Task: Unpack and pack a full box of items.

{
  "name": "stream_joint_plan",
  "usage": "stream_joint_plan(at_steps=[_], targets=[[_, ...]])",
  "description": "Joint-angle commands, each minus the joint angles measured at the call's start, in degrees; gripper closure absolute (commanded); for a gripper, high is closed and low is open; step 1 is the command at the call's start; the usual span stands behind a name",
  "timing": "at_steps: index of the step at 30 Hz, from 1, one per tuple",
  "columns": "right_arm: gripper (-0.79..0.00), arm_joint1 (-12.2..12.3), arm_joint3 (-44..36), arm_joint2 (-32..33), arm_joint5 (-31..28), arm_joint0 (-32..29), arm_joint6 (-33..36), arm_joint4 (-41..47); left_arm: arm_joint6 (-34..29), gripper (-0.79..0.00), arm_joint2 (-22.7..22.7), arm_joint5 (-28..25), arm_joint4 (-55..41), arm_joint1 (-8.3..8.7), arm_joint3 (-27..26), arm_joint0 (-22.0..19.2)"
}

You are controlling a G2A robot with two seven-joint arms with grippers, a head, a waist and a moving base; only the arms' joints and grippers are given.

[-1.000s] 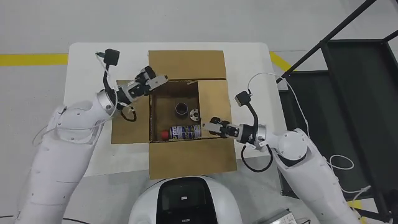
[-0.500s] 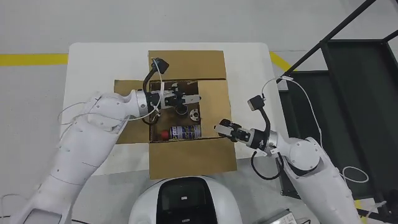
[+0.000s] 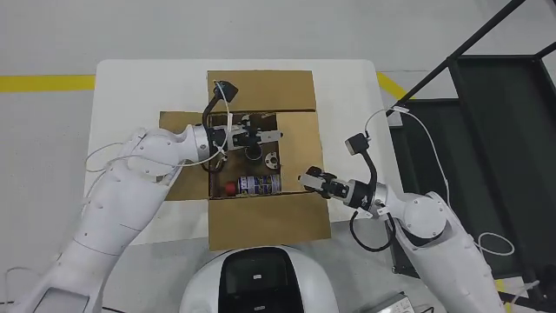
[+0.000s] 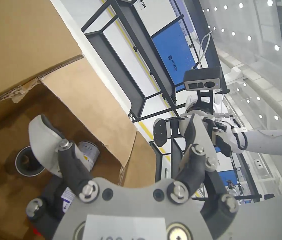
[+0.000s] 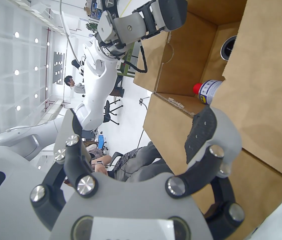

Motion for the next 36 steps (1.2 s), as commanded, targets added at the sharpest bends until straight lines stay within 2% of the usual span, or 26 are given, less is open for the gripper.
stream_joint_plan(at_steps=[1, 5, 8, 16, 27, 32, 36], targets=[[-0.785, -0.01, -0.10, -0.13, 0.16, -0.03, -0.19, 0.01, 0.00, -0.785, 0.00, 0.00, 0.00, 0.00, 0.00, 0.00], [-0.785, 0.24, -1.62, -0.01, 0.99, -0.47, 2.05, -0.52, 1.29, -0.785, 0.28, 2.33, -1.52, -0.29, 0.38, 0.27], [-0.785, 0.61, -3.23, 0.88, 1.70, -1.78, 5.28, -0.27, 0.07, -0.785, 2.31, 4.46, -2.97, -1.14, 2.56, -2.16], [-0.785, 1.27, -5.78, 2.34, 2.31, -4.40, 9.98, 0.84, 1.82, -0.785, 11.83, 7.31, -0.24, -5.38, 12.89, -10.30], [-0.785, 1.73, -7.62, 1.24, 3.61, -4.25, 12.36, 0.67, 4.95, -0.785, 17.98, 3.10, -5.43, -11.05, 26.58, -15.63], [-0.785, 1.81, -7.97, -0.35, 4.76, -3.43, 12.33, -0.15, 6.56, -0.785, 18.46, -0.07, -8.98, -13.06, 30.55, -16.79], [-0.785, 1.85, -8.28, -1.86, 5.83, -2.55, 12.47, -0.99, 3.04, -0.785, 17.33, -4.76, -15.14, -13.95, 32.07, -17.19]])
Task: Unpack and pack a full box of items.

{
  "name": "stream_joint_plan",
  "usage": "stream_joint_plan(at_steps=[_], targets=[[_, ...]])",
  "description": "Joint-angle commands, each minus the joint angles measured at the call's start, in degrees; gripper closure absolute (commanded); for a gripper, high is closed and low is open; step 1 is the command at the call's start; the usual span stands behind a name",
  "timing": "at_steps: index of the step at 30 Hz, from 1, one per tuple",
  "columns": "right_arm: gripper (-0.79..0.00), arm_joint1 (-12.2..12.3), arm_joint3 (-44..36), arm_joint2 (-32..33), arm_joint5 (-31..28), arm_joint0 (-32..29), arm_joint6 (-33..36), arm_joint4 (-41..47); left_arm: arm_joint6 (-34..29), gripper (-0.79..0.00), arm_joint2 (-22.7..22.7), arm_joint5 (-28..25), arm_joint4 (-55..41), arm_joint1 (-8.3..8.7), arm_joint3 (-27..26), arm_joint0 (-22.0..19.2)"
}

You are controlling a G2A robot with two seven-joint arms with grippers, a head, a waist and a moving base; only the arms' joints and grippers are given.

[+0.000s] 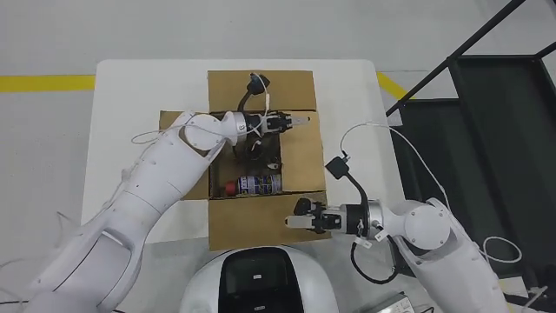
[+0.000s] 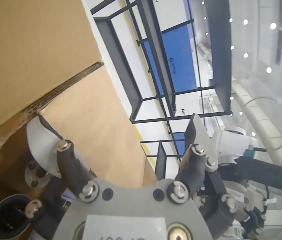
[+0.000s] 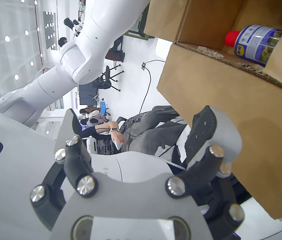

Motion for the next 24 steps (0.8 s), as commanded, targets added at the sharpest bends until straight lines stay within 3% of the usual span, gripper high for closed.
stream_joint_plan(at_steps=[1, 6, 14, 24], targets=[[-0.785, 0.03, -0.10, -0.63, 0.43, 0.44, 0.05, -0.31, -2.00, -0.785, -0.66, -2.62, -2.25, -0.21, 0.74, -0.31], [-0.785, 0.10, -0.62, -2.18, 1.57, 1.57, 0.32, -1.06, -4.31, -0.785, -1.85, -6.03, -4.78, -0.44, -0.70, 0.06], [-0.785, 0.28, -1.01, -4.39, 3.28, 2.90, 1.16, -2.15, -4.74, -0.785, -4.03, -6.26, -7.40, -0.32, -6.40, 2.01], [-0.785, 0.43, -0.43, -1.48, 5.13, 0.58, -7.69, -2.64, -8.04, -0.785, -2.72, -3.29, -8.20, -1.41, -9.33, 2.74]])
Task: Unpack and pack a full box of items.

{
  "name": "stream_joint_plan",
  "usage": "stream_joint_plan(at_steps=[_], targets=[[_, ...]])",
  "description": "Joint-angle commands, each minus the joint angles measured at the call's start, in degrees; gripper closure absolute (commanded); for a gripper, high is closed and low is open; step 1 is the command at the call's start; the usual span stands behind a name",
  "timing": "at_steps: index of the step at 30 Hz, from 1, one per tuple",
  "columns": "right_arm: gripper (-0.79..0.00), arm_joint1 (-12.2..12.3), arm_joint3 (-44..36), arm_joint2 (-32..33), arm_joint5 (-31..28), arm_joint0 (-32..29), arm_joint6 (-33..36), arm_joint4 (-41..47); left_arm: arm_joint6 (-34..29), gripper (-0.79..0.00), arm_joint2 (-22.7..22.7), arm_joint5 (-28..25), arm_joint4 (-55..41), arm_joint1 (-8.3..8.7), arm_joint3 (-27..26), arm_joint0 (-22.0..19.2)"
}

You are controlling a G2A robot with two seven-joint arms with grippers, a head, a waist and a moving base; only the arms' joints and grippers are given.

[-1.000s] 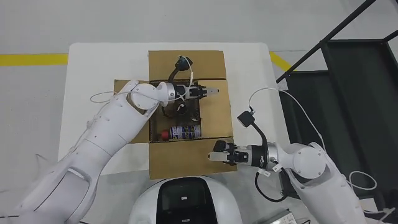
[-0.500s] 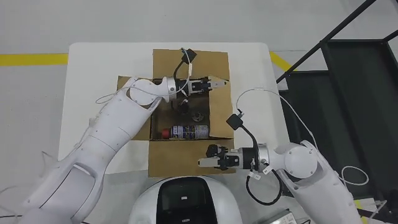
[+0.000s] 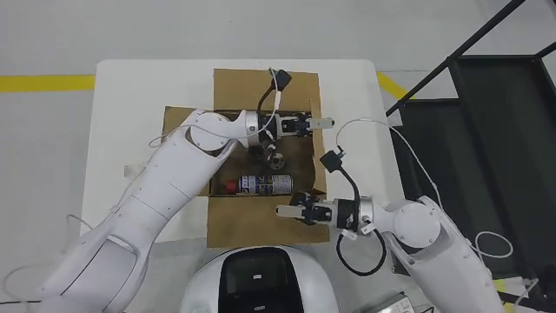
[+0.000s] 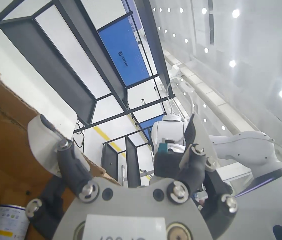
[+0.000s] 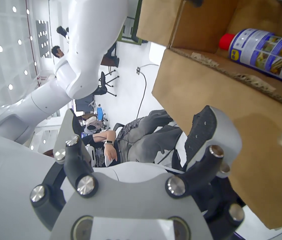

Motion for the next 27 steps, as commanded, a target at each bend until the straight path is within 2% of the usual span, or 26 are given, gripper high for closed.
stream_joint_plan(at_steps=[1, 8, 15, 19, 24, 27], targets=[[-0.785, 0.14, -0.17, 1.37, 0.46, -1.22, -1.15, -0.14, -0.07, -0.785, 0.23, 0.03, 0.59, -0.22, 0.05, -0.02], [-0.785, 0.38, -1.44, 6.70, 0.84, -6.50, -7.84, 0.01, -0.51, -0.785, -1.06, -0.83, 1.15, -0.20, 0.84, 0.34], [-0.785, 0.45, -1.06, 11.68, -0.48, -11.10, -12.49, 1.50, 1.13, -0.785, -7.52, -1.80, 4.18, 2.24, -0.99, 2.70], [-0.785, 0.21, 0.77, 13.25, -2.34, -11.90, -17.39, 2.10, 0.13, -0.785, -12.95, -1.84, 5.94, 4.55, -6.22, 6.51], [-0.785, -0.29, 4.25, 12.55, -5.91, -11.35, -22.00, 4.46, -1.49, -0.785, -20.00, -0.08, 8.22, 7.32, -13.97, 12.56], [-0.785, -0.47, 6.14, 12.40, -6.11, -10.84, -24.11, 3.76, -2.64, -0.785, -23.77, 0.47, 9.59, 8.71, -18.88, 16.49]])
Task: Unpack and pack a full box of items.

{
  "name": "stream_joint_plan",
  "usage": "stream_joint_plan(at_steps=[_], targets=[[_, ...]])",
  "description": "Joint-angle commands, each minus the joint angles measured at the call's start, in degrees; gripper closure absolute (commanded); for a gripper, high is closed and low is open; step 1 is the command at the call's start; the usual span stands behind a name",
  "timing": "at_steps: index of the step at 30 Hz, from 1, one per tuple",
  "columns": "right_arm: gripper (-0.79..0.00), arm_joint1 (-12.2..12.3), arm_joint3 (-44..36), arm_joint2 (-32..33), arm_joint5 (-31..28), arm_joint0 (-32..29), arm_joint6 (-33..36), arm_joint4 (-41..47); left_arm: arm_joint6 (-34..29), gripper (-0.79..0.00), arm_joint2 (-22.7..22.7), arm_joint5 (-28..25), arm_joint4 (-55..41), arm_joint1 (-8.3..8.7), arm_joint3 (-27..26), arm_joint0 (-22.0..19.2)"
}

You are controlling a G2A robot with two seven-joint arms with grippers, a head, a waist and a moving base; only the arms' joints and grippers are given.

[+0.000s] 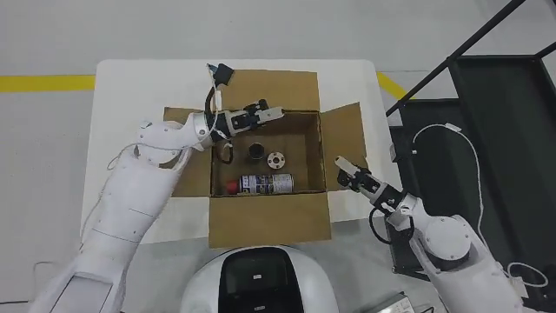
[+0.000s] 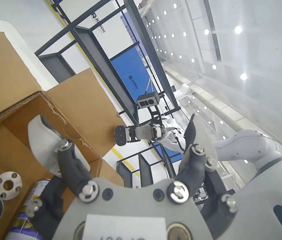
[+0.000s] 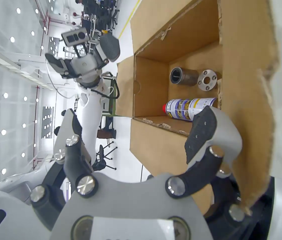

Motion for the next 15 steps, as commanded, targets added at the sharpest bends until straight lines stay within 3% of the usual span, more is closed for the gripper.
stream_joint_plan(at_steps=[1, 7, 15], targets=[[-0.785, -0.10, 1.34, 0.08, 0.71, 0.42, -1.68, -1.11, -0.69, -0.785, -2.73, 0.10, 1.10, 0.96, -3.74, 3.13], [-0.785, -0.33, 3.68, -1.60, 5.08, 2.42, -3.76, -5.35, -3.07, -0.785, -8.95, 0.85, 0.42, 2.95, -11.18, 10.06], [-0.785, -0.81, 4.27, -7.20, 12.18, 7.49, -4.02, -11.96, -6.18, -0.785, -17.32, 0.48, -2.59, 5.11, -17.38, 17.13]])
